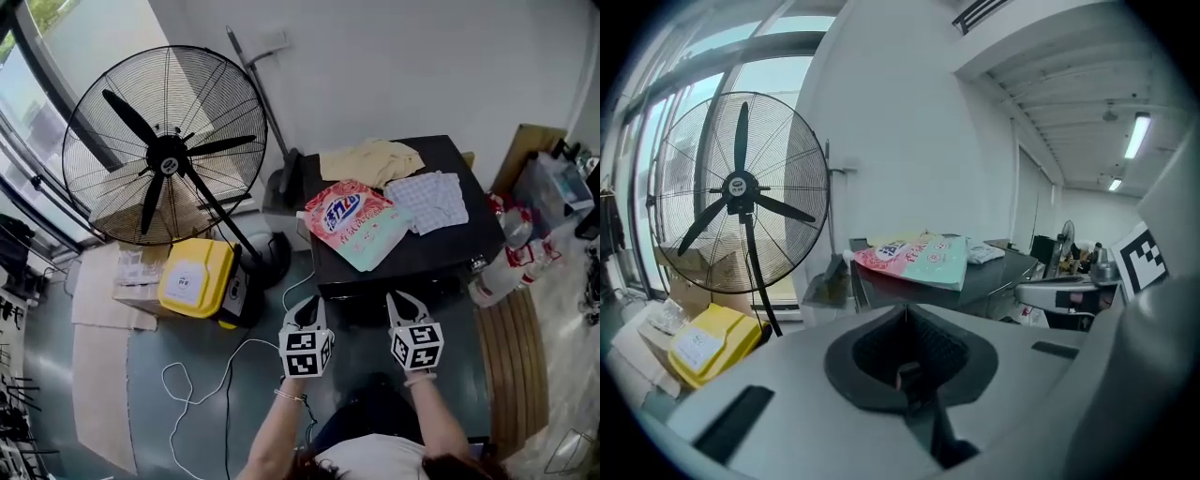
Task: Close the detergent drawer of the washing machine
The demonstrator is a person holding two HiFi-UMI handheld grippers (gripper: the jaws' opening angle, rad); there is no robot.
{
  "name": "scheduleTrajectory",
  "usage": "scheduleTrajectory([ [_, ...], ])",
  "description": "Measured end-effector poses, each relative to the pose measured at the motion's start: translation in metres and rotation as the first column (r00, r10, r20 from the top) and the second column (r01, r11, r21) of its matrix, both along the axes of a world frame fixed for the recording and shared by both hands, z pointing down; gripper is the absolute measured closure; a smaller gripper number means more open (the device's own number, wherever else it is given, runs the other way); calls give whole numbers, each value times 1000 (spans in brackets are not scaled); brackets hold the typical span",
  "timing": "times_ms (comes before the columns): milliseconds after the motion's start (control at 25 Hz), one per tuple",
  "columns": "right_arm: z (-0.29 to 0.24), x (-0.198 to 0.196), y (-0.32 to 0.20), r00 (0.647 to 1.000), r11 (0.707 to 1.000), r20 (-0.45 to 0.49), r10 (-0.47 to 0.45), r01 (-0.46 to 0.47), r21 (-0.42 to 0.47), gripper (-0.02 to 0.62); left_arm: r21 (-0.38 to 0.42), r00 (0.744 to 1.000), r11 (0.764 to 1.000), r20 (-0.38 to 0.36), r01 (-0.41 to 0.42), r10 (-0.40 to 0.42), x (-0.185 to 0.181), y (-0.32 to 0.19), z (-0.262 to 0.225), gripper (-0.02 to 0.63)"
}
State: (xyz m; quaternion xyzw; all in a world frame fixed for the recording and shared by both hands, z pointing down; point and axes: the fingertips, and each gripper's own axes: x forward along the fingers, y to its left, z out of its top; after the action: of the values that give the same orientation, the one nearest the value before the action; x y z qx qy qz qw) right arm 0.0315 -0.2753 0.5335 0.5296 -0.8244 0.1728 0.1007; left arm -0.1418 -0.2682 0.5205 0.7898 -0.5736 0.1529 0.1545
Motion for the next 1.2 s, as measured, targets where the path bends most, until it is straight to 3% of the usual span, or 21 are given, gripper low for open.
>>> scheduleTrajectory([
  [600, -54, -11, 42, 996, 995, -80, -29, 36, 92, 565, 106, 996, 990, -11, -89, 91, 2, 45, -52, 588],
  [1200, -123, 4, 90, 988, 971, -132, -81, 108, 211, 569, 194, 994, 976, -17, -98, 103, 31, 89, -107, 588],
])
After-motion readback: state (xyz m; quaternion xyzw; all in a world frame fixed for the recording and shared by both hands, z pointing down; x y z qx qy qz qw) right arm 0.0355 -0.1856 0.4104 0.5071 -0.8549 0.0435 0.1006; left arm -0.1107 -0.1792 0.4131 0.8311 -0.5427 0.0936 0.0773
